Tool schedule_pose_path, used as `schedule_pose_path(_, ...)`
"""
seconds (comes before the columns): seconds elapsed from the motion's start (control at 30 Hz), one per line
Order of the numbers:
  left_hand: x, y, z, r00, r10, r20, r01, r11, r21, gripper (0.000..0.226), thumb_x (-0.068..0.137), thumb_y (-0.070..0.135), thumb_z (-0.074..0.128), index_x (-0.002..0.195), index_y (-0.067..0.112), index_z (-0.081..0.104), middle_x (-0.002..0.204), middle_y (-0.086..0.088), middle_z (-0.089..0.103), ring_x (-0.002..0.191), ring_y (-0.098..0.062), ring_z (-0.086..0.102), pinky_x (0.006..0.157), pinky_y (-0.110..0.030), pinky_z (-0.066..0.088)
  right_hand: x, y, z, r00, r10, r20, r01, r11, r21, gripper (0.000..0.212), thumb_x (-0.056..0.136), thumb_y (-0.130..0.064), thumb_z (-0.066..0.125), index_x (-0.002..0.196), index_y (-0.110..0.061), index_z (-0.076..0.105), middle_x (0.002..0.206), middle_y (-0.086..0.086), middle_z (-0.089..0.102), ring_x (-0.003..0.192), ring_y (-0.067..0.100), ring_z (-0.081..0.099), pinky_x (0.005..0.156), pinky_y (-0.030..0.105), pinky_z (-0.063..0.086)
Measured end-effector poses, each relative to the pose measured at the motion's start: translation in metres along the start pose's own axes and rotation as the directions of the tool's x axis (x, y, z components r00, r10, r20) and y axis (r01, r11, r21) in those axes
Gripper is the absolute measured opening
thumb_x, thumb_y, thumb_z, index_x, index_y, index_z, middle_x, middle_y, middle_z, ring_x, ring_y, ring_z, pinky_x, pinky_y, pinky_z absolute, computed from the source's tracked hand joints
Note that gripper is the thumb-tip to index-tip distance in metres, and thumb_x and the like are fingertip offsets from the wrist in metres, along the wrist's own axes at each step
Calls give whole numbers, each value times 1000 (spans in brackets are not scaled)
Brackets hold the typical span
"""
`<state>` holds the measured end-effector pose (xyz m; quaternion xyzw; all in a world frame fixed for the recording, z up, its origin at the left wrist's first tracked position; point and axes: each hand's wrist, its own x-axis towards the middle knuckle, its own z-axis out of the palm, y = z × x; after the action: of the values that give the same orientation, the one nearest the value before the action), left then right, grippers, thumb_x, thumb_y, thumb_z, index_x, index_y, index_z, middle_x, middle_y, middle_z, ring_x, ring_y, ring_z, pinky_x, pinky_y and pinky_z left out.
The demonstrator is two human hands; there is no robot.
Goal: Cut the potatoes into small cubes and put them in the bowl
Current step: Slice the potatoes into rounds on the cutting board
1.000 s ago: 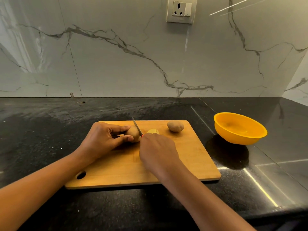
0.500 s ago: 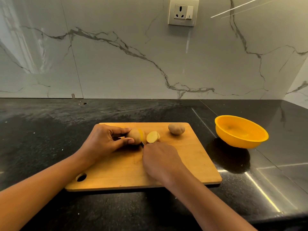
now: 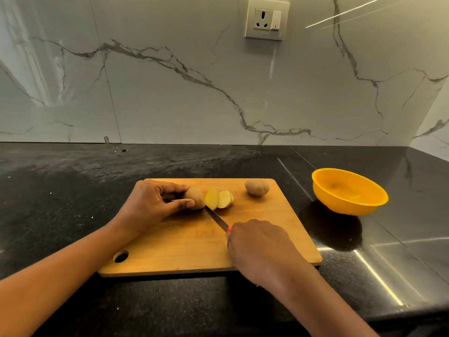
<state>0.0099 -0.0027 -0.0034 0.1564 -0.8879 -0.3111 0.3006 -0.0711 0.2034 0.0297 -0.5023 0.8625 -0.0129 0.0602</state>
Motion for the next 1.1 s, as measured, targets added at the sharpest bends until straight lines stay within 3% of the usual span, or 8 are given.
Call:
schedule_pose_path(0.23, 0, -1, 0, 998, -57, 6, 57, 997, -54, 45, 56, 42, 74, 99, 38, 63, 94, 21, 64, 93, 13, 59, 77, -2, 45, 28, -9, 5, 990, 137, -29, -131, 978, 164, 27, 101, -24, 35, 112, -15, 58, 114, 5, 60, 103, 23, 55, 73, 32, 37)
schedule_pose_path(0.47, 1, -3, 0, 998, -58, 13, 58, 997, -56, 50, 56, 40, 74, 105, 32, 63, 94, 22, 64, 91, 16, 58, 74, -1, 45, 30, 6, 6, 974, 225, -33, -208, 942, 262, 27, 102, -27, 34, 110, -17, 58, 107, 2, 59, 99, 20, 56, 75, 32, 41)
schedule_pose_path(0.57, 1, -4, 0, 998, -61, 19, 62, 997, -56, 53, 57, 40, 75, 107, 29, 65, 94, 22, 64, 92, 16, 58, 74, -1, 45, 24, 7, 4, 972, 218, -85, -187, 942, 279, 29, 102, -30, 33, 111, -19, 58, 93, -2, 53, 93, 17, 55, 70, 30, 39)
schedule_pose_path(0.73, 1, -1, -1, 999, -53, 13, 53, 998, -45, 47, 56, 40, 74, 102, 33, 64, 90, 25, 61, 88, 20, 56, 71, 2, 42, 21, -8, 0, 964, 159, -214, -101, 960, 260, 27, 102, -31, 34, 114, -19, 55, 91, -1, 53, 80, 15, 46, 52, 25, 27)
schedule_pose_path(0.83, 1, 1, -1, 999, -39, 10, 39, 999, -16, 41, 57, 41, 73, 96, 40, 61, 88, 28, 59, 86, 22, 55, 71, 2, 42, 22, -17, 1, 967, 124, -224, -73, 972, 223, 27, 102, -32, 34, 115, -17, 52, 93, 0, 54, 78, 15, 45, 51, 25, 26)
schedule_pose_path(0.93, 1, 0, 0, 1000, -17, -5, 17, 1000, 14, 46, 58, 42, 71, 102, 35, 61, 88, 30, 57, 87, 23, 54, 72, 2, 42, 21, -21, 2, 971, 112, -209, -70, 978, 198, 27, 102, -32, 35, 118, -16, 51, 106, 3, 60, 78, 15, 44, 50, 23, 26)
schedule_pose_path(1.1, -1, -1, 0, 1000, 24, -11, -24, 999, 35, 49, 60, 42, 71, 106, 31, 61, 91, 28, 59, 88, 21, 55, 75, 1, 43, 20, -23, -2, 975, 80, -208, -51, 989, 139, 27, 103, -29, 35, 118, -14, 52, 108, 4, 60, 79, 16, 44, 50, 24, 26)
